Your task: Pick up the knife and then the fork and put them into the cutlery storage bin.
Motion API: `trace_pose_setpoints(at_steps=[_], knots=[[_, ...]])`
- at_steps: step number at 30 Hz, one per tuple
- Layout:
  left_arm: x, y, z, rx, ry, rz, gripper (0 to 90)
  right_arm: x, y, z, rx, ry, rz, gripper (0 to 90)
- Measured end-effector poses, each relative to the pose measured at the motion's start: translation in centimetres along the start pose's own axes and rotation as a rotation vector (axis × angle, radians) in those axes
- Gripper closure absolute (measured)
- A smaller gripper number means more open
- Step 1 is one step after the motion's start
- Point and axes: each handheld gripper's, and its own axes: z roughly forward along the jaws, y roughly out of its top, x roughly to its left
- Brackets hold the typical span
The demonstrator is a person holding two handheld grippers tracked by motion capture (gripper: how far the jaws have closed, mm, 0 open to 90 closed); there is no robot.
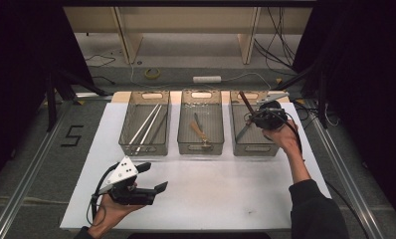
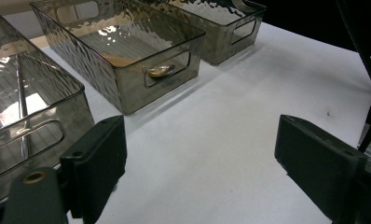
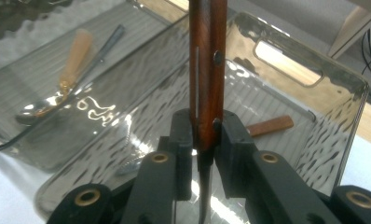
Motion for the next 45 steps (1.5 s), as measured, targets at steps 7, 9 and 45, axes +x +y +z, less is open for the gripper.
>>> trace_pose_setpoints(at_steps=[7,9,45], knots=[[0.0,0.0,-0.1,-0.002,-0.001,0.001,16.3,-0.5,-0.5,1.2,0.031,-0.013,0.036,78.0],[0.0,0.0,-0.2,-0.012,0.003,0.000,16.3,-0.5,-0.6,1.5,0.038,-0.015,0.035,78.0],[0.0,-0.1,-0.1,0.004,0.015,0.001,16.0,0.6,-0.9,1.5,0.018,0.015,0.099,52.5]])
